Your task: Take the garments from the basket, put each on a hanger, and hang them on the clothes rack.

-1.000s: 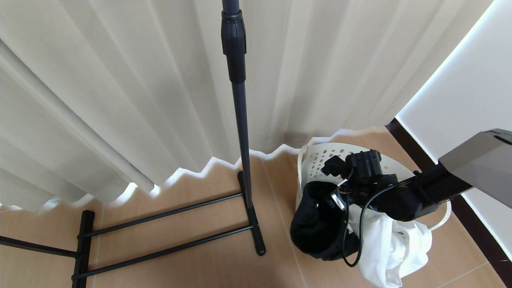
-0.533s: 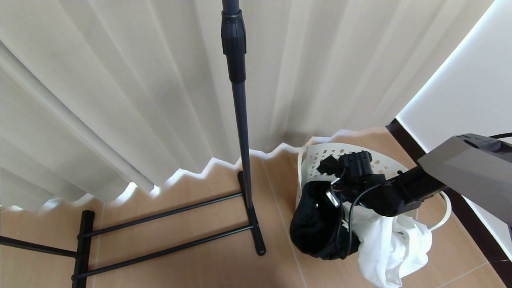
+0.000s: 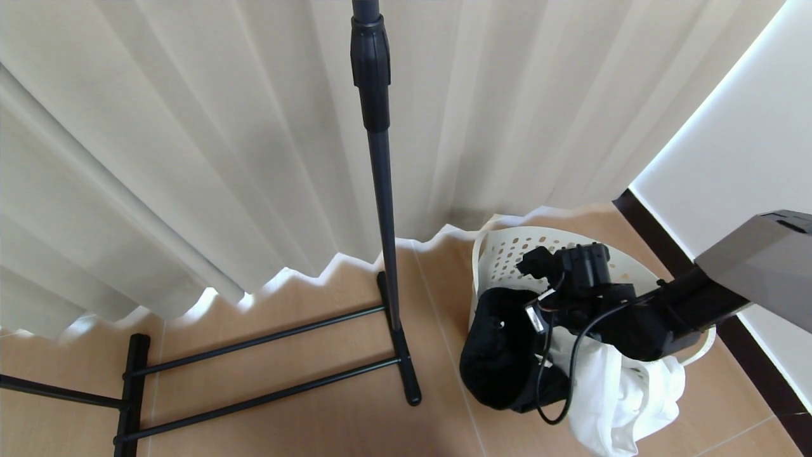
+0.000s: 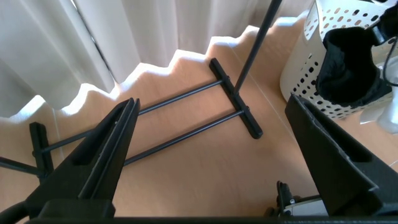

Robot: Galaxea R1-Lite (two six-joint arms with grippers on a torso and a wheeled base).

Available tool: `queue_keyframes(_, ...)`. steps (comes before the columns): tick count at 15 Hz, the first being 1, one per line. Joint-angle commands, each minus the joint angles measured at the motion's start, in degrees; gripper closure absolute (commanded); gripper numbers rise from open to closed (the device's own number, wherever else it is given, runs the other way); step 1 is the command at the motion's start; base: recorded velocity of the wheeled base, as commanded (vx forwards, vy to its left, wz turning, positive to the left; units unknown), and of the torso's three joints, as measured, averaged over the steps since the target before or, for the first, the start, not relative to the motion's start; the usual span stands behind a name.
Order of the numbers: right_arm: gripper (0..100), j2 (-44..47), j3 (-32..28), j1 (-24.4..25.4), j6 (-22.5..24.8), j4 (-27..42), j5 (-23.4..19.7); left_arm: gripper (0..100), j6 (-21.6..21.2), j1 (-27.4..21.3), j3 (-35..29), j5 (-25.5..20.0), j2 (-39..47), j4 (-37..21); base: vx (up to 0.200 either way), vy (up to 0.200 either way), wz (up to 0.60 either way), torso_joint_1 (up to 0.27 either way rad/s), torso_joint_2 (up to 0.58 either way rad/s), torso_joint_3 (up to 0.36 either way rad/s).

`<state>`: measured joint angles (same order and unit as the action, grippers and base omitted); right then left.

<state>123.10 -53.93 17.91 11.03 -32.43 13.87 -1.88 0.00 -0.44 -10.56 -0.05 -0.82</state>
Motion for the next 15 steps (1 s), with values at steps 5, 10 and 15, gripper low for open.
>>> queue_keyframes(5,100,-40.1,24.2,17.0,-5.9,-7.4,-0.3,0,-0.3,0.0,0.0,-0.1,0.0,-0.1,0.0,0.0,0.0,0.0,0.0,0.0)
queue_keyframes(10,100,-53.8,25.7,22.7,-5.2,-2.6,-0.2,0,-0.3,0.0,0.0,-0.1,0.0,0.0,0.0,0.0,0.0,0.0,0.0,0.0)
queue_keyframes(15,100,-54.2,25.4,22.0,-5.2,-2.9,-0.2,0,-0.3,0.0,0.0,-0.1,0.0,-0.1,0.0,0.0,0.0,0.0,0.0,0.0)
